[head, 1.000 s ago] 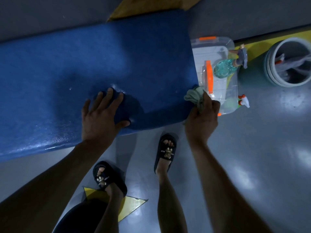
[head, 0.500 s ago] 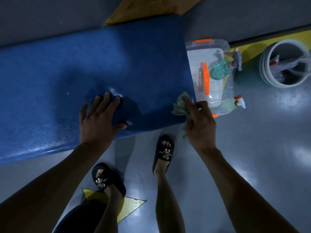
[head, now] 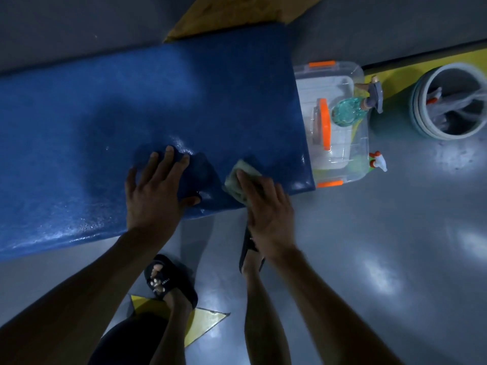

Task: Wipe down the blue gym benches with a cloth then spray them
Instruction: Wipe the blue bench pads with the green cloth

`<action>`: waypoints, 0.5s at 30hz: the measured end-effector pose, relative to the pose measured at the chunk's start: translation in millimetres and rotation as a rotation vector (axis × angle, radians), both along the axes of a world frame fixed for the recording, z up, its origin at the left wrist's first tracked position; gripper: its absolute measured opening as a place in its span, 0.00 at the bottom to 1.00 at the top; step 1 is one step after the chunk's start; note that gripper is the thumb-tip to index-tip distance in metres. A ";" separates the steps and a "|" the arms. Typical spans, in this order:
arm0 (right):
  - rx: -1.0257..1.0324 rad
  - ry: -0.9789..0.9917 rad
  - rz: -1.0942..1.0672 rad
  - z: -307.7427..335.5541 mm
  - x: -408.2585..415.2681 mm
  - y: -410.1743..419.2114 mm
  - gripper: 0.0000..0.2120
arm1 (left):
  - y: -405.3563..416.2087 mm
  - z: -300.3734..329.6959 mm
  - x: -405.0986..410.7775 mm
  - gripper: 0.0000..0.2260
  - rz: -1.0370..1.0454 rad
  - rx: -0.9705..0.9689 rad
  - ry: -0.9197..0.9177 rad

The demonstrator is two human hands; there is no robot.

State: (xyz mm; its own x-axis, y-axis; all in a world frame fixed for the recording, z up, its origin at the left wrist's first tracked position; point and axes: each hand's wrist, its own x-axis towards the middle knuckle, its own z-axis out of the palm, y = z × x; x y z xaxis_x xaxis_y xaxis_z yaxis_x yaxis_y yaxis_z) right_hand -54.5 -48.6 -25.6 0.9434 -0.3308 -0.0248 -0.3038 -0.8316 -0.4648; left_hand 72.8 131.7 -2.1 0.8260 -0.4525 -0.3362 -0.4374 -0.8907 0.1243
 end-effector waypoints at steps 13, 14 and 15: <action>0.220 0.058 -0.728 -19.9 4.9 -101.4 0.23 | -7.8 3.8 -0.6 0.38 0.028 0.038 0.015; 0.216 0.080 -0.748 -21.8 7.2 -102.8 0.22 | -7.8 3.2 -1.0 0.38 0.032 0.039 0.014; 0.203 0.085 -0.743 -21.4 8.9 -100.8 0.23 | -8.2 2.9 -1.4 0.37 0.033 0.038 0.009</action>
